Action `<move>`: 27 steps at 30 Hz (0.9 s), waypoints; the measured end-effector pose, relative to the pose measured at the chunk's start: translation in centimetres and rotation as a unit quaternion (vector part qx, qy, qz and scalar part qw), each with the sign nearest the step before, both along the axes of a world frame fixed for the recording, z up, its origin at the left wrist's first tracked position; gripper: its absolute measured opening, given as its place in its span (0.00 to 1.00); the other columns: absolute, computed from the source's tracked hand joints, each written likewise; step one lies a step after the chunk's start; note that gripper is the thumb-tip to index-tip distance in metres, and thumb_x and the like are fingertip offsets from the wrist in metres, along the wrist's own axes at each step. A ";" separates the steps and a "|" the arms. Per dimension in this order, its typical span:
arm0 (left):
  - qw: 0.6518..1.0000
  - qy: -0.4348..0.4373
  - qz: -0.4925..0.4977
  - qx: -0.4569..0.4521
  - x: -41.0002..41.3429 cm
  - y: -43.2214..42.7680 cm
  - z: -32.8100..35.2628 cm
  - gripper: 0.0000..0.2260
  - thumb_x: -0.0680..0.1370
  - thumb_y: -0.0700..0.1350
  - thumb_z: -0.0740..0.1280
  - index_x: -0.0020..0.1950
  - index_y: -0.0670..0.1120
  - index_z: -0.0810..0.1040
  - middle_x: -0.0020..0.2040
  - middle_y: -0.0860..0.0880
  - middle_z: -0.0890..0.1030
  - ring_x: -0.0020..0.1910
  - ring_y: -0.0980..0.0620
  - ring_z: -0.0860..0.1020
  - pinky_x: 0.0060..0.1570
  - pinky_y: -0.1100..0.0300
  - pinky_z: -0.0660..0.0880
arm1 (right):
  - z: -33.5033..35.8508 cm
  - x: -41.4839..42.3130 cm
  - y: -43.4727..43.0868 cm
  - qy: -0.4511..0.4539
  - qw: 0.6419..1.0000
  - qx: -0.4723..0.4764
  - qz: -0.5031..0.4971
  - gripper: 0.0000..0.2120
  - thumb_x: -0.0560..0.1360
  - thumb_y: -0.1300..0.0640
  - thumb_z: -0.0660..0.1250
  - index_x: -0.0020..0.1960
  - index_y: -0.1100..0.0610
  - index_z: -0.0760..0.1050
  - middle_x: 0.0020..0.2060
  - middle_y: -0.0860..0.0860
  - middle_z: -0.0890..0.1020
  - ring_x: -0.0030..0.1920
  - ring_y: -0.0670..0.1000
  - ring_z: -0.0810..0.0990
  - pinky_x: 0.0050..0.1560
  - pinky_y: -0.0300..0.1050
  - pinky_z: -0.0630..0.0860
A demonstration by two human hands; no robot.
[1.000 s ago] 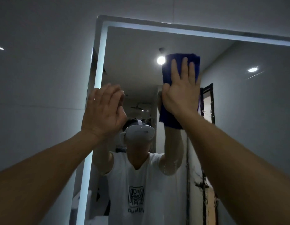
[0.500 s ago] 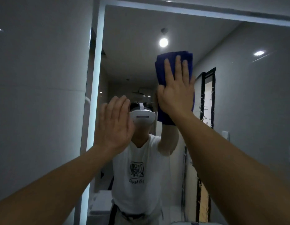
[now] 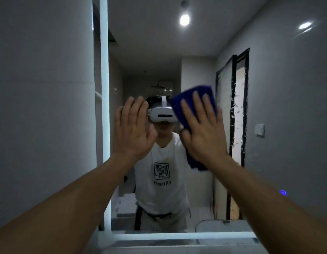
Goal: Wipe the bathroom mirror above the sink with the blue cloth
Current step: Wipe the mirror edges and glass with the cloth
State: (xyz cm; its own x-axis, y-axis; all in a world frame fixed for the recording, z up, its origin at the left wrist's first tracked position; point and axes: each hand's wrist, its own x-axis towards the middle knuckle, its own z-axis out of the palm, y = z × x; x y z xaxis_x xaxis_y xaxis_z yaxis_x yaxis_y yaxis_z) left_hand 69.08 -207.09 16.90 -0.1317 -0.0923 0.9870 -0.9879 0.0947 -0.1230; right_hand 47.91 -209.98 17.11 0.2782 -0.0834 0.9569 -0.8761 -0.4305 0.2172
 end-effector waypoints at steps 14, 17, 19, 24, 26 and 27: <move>1.000 0.002 0.017 -0.007 -0.3 0.5 0.1 0.27 0.78 0.51 0.60 0.75 0.41 0.66 0.75 0.40 0.67 0.76 0.40 0.61 0.75 0.41 0.55 | -18.9 -1.1 0.4 0.104 0.994 0.008 -0.014 0.39 0.74 0.50 0.66 0.80 0.51 0.53 0.80 0.55 0.50 0.79 0.59 0.52 0.77 0.62 0.47; 1.000 0.004 0.023 -0.002 -0.3 0.6 0.1 0.27 0.78 0.51 0.61 0.75 0.41 0.65 0.76 0.40 0.66 0.76 0.40 0.60 0.75 0.42 0.53 | -12.5 -1.4 0.1 0.042 0.999 -0.011 -0.008 0.35 0.77 0.49 0.63 0.80 0.50 0.53 0.80 0.56 0.52 0.79 0.59 0.51 0.77 0.63 0.48; 1.000 0.006 0.022 -0.003 -0.4 0.7 0.1 0.27 0.78 0.51 0.62 0.75 0.41 0.65 0.76 0.40 0.66 0.76 0.40 0.60 0.75 0.42 0.53 | -6.3 -0.4 0.2 -0.097 0.995 0.004 0.009 0.33 0.77 0.50 0.60 0.80 0.52 0.53 0.79 0.58 0.55 0.79 0.59 0.50 0.76 0.64 0.50; 1.000 0.001 0.017 -0.009 -0.4 0.7 0.0 0.28 0.78 0.52 0.61 0.75 0.41 0.66 0.76 0.40 0.66 0.76 0.38 0.61 0.75 0.40 0.55 | -6.5 1.8 0.7 -0.156 0.988 0.007 0.009 0.34 0.76 0.51 0.58 0.80 0.53 0.53 0.79 0.58 0.54 0.79 0.59 0.48 0.77 0.64 0.48; 1.000 -0.001 0.017 -0.013 -0.4 0.6 0.0 0.28 0.78 0.52 0.61 0.75 0.41 0.66 0.76 0.40 0.66 0.76 0.38 0.61 0.75 0.40 0.56 | -12.2 2.0 0.7 -0.096 0.995 0.012 0.009 0.35 0.76 0.49 0.61 0.80 0.52 0.51 0.79 0.57 0.51 0.80 0.58 0.47 0.77 0.62 0.46; 1.000 -0.001 0.018 -0.011 -0.4 0.6 0.0 0.28 0.78 0.52 0.61 0.75 0.41 0.66 0.76 0.40 0.66 0.76 0.38 0.61 0.75 0.40 0.56 | -15.4 1.9 0.6 -0.063 0.998 0.015 0.005 0.36 0.76 0.49 0.63 0.80 0.52 0.51 0.80 0.56 0.50 0.80 0.58 0.48 0.77 0.62 0.46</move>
